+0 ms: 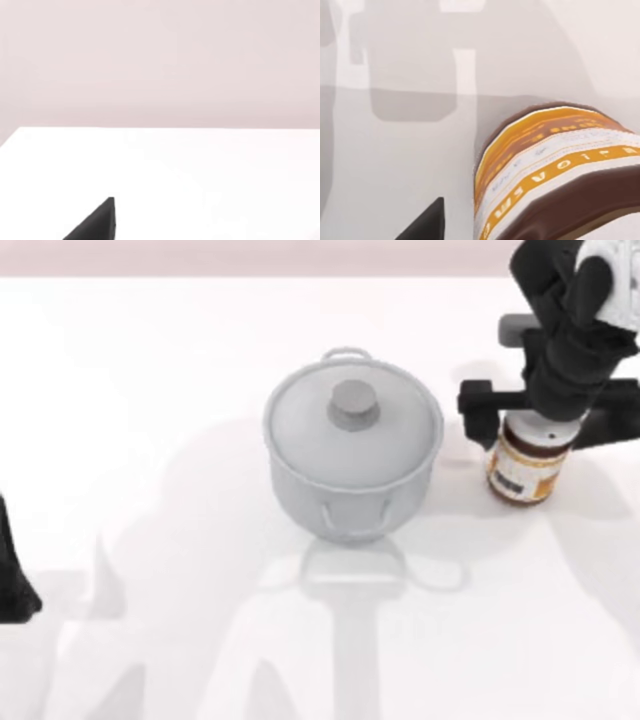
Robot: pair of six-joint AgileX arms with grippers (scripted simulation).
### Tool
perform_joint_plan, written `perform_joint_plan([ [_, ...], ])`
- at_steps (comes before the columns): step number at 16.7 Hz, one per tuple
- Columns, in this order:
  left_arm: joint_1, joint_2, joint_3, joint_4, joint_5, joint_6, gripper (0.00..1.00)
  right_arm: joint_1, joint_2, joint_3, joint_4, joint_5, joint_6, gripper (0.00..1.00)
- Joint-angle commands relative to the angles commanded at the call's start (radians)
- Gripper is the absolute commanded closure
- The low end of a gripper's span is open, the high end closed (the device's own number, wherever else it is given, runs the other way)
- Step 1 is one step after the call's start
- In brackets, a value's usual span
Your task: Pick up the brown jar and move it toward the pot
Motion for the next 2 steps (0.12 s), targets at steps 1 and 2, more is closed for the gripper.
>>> perform_joint_plan([
  [1, 0.000, 0.000, 0.000, 0.000, 0.000, 0.000, 0.00, 0.000, 0.000, 0.000, 0.000, 0.000, 0.000, 0.00],
  [2, 0.000, 0.000, 0.000, 0.000, 0.000, 0.000, 0.00, 0.000, 0.000, 0.000, 0.000, 0.000, 0.000, 0.00],
])
